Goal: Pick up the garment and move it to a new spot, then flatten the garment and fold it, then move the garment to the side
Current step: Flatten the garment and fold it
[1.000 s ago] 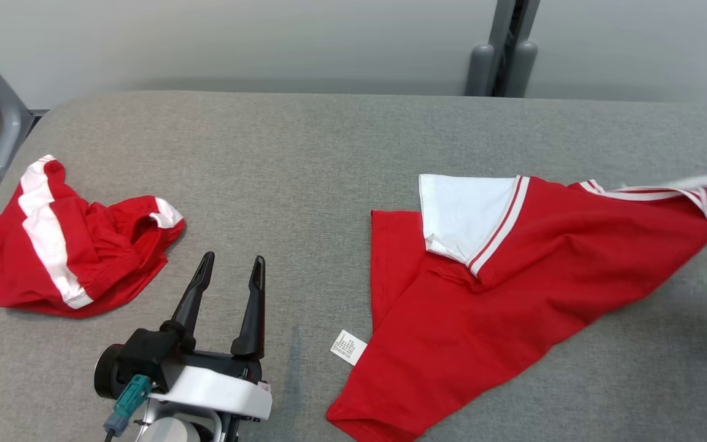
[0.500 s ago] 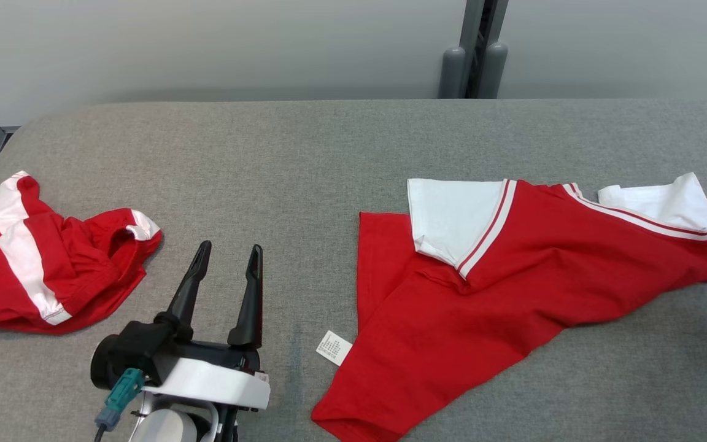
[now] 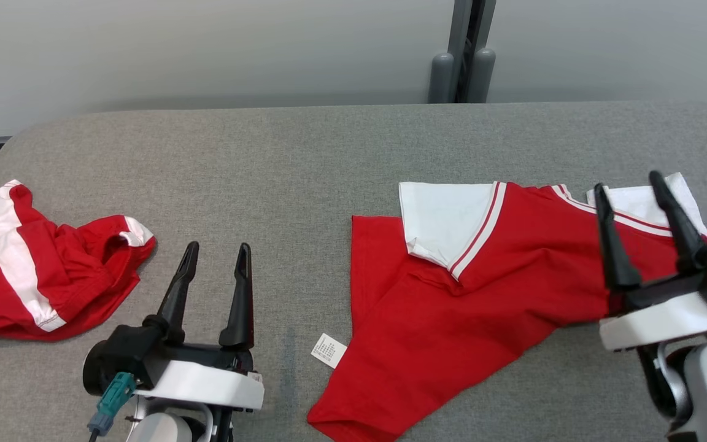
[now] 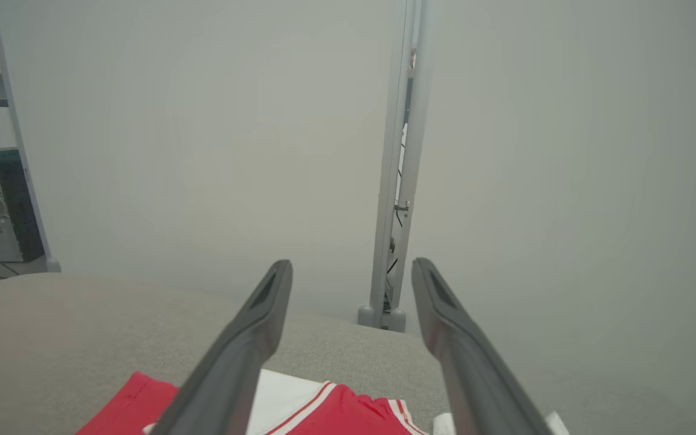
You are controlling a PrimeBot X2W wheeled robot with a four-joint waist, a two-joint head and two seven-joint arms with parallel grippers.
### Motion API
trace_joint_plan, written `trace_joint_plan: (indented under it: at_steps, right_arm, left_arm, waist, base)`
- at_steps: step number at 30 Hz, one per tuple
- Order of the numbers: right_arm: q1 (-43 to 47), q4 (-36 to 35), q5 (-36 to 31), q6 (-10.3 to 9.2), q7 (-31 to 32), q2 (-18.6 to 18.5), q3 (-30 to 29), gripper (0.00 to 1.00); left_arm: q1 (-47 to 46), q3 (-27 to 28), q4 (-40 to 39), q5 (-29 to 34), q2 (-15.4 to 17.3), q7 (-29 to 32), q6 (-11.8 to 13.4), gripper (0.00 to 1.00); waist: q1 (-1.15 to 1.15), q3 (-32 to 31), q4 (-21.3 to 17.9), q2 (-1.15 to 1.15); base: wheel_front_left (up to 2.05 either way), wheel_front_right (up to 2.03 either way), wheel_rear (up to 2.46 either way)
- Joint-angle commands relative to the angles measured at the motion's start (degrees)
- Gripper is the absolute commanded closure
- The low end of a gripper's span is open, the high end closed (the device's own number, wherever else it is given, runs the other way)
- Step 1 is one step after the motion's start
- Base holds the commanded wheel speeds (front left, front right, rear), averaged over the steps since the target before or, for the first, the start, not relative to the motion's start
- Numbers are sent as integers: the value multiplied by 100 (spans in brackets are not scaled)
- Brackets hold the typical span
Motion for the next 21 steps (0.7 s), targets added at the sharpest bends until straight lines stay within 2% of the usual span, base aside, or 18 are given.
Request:
trace_joint_plan:
  at_steps: [1,5,11,16,21]
  right_arm:
    - [100,-32,-59,0,-9,37,23,0]
    - [338,-10,-363,0,-10,169,149,0]
    - [363,104,-472,0,-10,243,153,0]
    - [-9,460,-498,0,-11,124,469,0]
    - [-773,1224,-352,0,254,-102,901,0]
  left_arm:
    - [47,11,64,48,21,-19,43,0]
    - [108,3,207,64,19,-19,64,0]
    - [133,-53,251,91,19,-19,26,0]
    - [41,-156,259,47,20,-19,3,0]
    - [-69,-284,142,-60,18,-19,9,0]
  waist:
    - [0,-5,12,0]
    - [0,-19,48,0]
    - [0,15,181,0]
    - [0,132,353,0]
    - [0,348,666,0]
  base:
    - [0,0,0]
    - [0,0,0]
    - [0,0,0]
    - [0,0,0]
    - [0,0,0]
